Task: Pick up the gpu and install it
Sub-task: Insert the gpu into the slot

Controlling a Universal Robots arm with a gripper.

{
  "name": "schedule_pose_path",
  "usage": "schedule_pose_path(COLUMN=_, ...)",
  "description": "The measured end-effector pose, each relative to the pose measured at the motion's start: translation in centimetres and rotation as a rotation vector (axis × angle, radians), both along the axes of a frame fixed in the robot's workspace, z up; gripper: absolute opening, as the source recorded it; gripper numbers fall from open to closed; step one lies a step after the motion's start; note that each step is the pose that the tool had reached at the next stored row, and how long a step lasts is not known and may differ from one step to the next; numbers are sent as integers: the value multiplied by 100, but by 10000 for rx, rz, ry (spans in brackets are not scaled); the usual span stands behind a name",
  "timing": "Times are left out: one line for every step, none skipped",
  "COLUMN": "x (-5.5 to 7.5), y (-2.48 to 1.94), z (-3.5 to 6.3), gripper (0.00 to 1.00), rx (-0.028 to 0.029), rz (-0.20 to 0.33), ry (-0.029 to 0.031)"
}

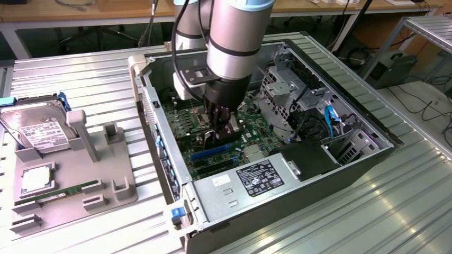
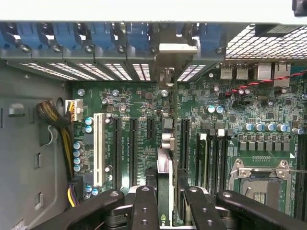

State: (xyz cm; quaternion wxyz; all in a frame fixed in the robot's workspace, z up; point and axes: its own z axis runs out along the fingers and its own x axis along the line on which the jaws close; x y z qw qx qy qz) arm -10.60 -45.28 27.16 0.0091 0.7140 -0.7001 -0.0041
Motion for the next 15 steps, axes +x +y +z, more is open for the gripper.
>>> schedule_pose_path(x=0, y=-1, z=-6, gripper=26, rx=58, rz=-1, ry=0)
schedule_pose_path(x=0, y=-2, z=-11, gripper=26, rx=108, rz=-5, ry=-1)
schedule_pose_path(x=0, y=-5, z=-14, gripper=26, rx=135, rz=-8, ry=-1)
schedule_pose_path(x=0, y=-13, z=-15, gripper=26, rx=137, rz=-11, ry=-1)
schedule_pose_path(x=0, y=-22, z=-15, gripper=26, rx=138, rz=-16, ry=-1)
schedule_pose_path(x=0, y=-34, z=-15, gripper=26, rx=138, rz=-20, ry=0)
schedule_pose_path(x=0, y=-45, z=-16, gripper=26, rx=138, rz=-24, ry=0)
schedule_pose_path(x=0, y=-54, z=-17, gripper=26, rx=139, rz=-28, ry=-1)
schedule_pose_path(x=0, y=-60, z=-20, gripper=26, rx=139, rz=-40, ry=-1)
schedule_pose_path(x=-1, y=-62, z=-25, gripper=26, rx=140, rz=-59, ry=-1)
schedule_pose_path(x=0, y=-64, z=-29, gripper=26, rx=141, rz=-83, ry=-2)
schedule_pose_path(x=0, y=-67, z=-36, gripper=26, rx=142, rz=-115, ry=0)
schedule_pose_path(x=0, y=-68, z=-46, gripper=26, rx=147, rz=-156, ry=-1)
schedule_pose_path(x=0, y=-68, z=-51, gripper=26, rx=149, rz=-181, ry=-2)
schedule_pose_path(x=0, y=-68, z=-60, gripper=26, rx=154, rz=-226, ry=-2)
